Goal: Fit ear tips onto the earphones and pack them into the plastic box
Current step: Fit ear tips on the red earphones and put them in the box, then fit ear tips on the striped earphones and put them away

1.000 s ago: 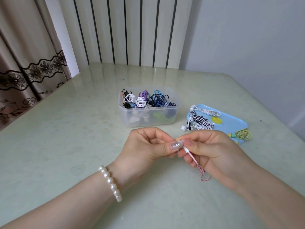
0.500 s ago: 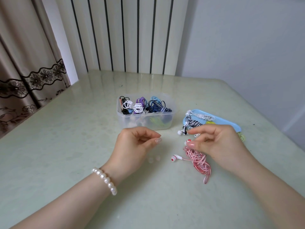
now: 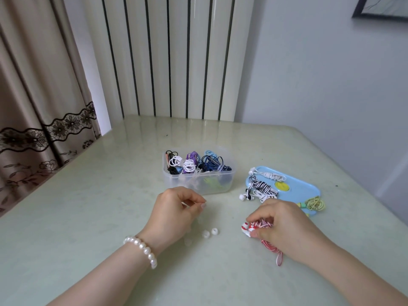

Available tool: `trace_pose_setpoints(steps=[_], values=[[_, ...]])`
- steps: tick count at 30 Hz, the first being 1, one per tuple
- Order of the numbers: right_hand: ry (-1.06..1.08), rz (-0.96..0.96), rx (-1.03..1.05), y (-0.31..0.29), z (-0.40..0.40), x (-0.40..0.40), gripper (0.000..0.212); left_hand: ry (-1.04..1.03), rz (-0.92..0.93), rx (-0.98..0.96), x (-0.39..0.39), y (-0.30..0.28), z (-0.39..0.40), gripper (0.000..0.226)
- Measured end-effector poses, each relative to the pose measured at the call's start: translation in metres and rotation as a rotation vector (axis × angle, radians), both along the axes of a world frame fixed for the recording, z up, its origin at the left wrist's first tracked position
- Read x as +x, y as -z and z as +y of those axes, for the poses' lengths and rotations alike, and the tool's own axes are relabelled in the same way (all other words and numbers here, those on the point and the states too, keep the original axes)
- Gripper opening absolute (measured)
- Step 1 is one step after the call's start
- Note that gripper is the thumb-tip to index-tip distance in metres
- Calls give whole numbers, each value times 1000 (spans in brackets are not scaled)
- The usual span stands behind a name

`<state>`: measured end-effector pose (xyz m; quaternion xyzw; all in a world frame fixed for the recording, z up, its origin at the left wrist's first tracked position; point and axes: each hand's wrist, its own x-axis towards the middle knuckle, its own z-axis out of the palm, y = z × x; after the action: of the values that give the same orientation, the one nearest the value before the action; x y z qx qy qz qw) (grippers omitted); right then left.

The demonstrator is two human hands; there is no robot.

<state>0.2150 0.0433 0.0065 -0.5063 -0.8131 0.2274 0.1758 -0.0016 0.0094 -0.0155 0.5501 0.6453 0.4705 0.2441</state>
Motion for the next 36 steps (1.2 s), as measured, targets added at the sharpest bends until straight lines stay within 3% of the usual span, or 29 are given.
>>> trace_pose_setpoints(steps=[4,9,13,19,23,28,36], values=[[-17,75,-19,-14,7,-7,31,-65,-6,40,-11,-2,4,25],[-80,358,-45,-70,27,-32,21,-96,-18,60,-18,-2,8,25],[-134,546,-18,-104,52,-76,27,-117,27,77,-22,-2,8,21],[-36,674,-14,-85,78,-147,23,-143,106,105,-30,-2,9,9],[105,641,1,-55,85,-171,28,-127,122,108,-31,0,9,10],[104,526,77,-33,83,-182,22,-119,150,127,-29,1,9,10],[-11,79,207,-22,77,-183,14,-134,177,121,-27,4,10,12]])
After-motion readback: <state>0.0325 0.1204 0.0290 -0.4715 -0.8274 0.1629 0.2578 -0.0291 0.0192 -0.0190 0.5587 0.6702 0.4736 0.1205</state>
